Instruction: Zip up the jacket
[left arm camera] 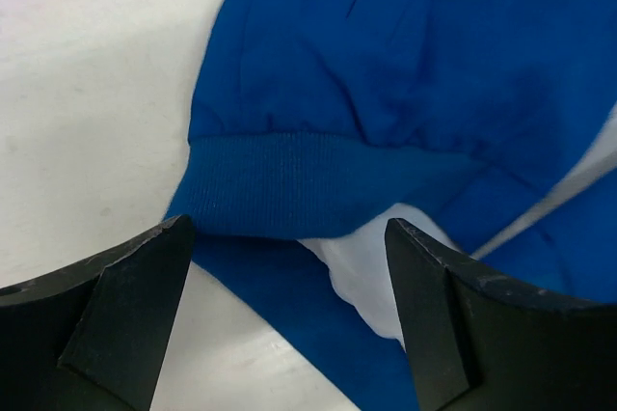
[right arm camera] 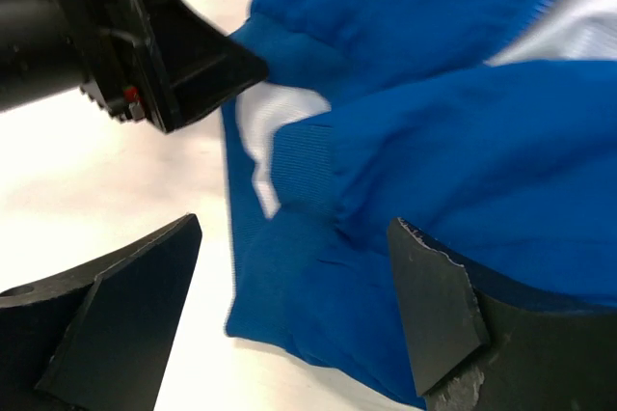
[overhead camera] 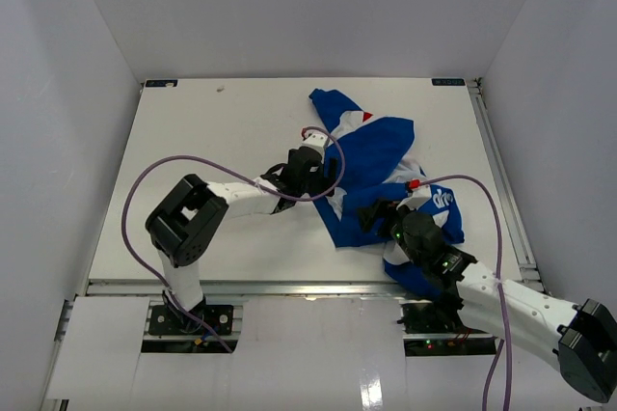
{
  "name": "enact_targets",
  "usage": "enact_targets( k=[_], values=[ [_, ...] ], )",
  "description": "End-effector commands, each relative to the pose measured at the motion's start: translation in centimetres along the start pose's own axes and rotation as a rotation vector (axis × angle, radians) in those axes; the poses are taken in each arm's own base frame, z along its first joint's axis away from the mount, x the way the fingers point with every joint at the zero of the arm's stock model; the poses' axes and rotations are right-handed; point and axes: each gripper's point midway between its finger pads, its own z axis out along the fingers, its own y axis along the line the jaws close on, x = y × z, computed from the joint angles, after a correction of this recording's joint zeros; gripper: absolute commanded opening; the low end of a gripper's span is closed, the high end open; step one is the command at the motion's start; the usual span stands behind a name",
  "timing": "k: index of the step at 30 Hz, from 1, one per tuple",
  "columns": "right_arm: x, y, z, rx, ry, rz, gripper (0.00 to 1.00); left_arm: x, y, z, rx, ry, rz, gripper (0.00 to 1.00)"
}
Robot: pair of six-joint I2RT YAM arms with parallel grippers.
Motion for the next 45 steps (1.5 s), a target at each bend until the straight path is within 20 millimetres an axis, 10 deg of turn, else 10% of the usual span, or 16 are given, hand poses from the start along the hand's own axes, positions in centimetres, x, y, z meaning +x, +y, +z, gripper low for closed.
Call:
enact_targets(
  k=[1, 6, 10, 12, 16, 26, 29, 36, 45],
  values=[
    [-2.1, -2.4, -0.1, 0.191, -0.056, 0.053, 0.87, 0.1, -1.1, 1.9, 0.066, 0.044, 0.03, 0.9],
    [-0.5, -4.5, -0.3, 0.29, -0.027, 0.104, 0.87, 1.4, 0.3, 4.2, 0.0, 0.068, 0.051, 0.85],
    [1.7, -6.9, -0.2, 0.379, 0.011, 0.122, 0.87, 1.6, 1.7, 4.5, -0.06, 0.076, 0.043, 0.19],
    [2.3, -7.6, 0.2, 0.399, 0.025, 0.112, 0.88, 1.7, 3.4, 3.5, -0.151, 0.074, 0.0, 0.05],
    [2.4, -6.1, 1.7, 0.233, -0.01, 0.105, 0.86, 1.3, 7.6, -1.4, -0.365, 0.021, -0.176, 0.0],
    [-2.5, -4.1, 8.5, -0.039, 0.019, -0.109, 0.64, 5.4, 8.5, -11.6, -0.229, -0.124, -0.503, 0.0],
    [-3.4, -3.5, 10.8, -0.094, 0.061, -0.175, 0.65, 6.6, 7.7, -12.4, -0.157, -0.115, -0.525, 0.16],
    [-5.0, -3.4, 11.8, -0.007, 0.203, -0.112, 0.66, 7.0, 7.0, -13.5, -0.114, -0.128, -0.469, 0.98],
    [-6.3, 3.1, 7.8, 0.064, 0.116, 0.064, 0.64, -2.7, 5.3, -17.9, -0.03, -0.3, -0.422, 0.98]
  ],
)
